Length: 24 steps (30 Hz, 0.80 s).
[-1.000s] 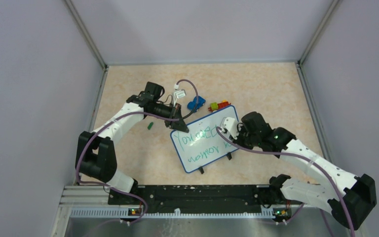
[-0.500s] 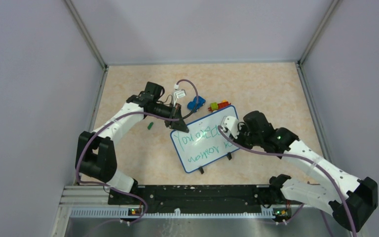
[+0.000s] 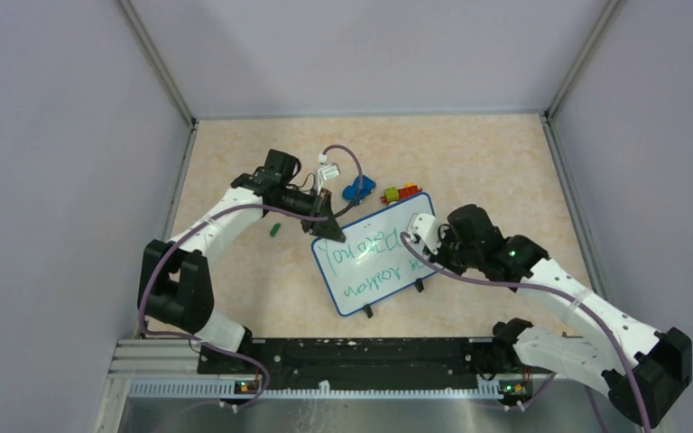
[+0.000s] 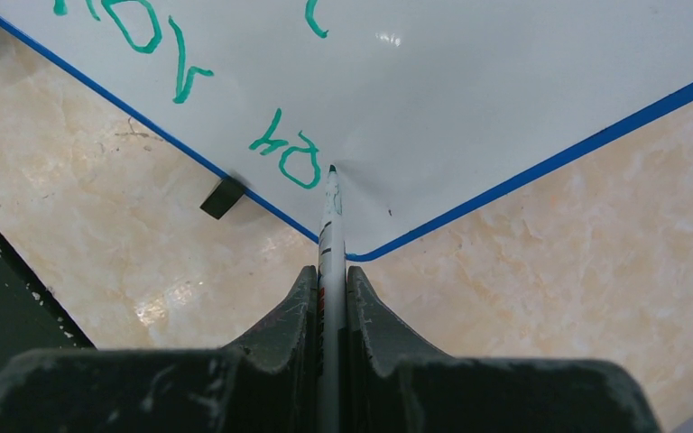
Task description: Write a sentence on the whiteboard
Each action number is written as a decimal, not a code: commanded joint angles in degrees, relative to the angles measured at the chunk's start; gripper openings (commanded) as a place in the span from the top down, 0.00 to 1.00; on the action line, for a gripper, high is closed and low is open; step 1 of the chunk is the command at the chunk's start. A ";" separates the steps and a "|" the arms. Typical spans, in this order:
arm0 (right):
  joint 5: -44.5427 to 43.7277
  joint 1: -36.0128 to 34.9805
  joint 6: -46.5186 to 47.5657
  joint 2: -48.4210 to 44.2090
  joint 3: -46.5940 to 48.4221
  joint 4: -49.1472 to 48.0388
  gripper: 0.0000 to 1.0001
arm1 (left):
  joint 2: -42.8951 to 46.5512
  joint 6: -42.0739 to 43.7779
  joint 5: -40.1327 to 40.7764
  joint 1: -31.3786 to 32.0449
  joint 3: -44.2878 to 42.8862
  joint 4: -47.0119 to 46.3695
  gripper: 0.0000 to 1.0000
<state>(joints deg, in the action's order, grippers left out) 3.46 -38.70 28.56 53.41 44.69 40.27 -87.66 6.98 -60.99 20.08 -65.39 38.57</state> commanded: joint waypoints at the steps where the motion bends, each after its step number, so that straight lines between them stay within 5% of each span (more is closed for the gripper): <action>1: -1.12 0.75 1.02 0.97 -0.64 -1.45 1.00 | -0.48 1.28 1.67 0.53 0.48 -0.91 1.00; 24: -6.47 1.28 0.67 2.13 1.09 -3.06 1.00 | -0.88 1.14 1.62 0.58 0.20 -0.95 1.00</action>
<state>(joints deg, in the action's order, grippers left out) 1.04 -38.54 29.85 55.31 42.78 40.77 -87.66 6.96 -60.97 20.08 -65.39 38.57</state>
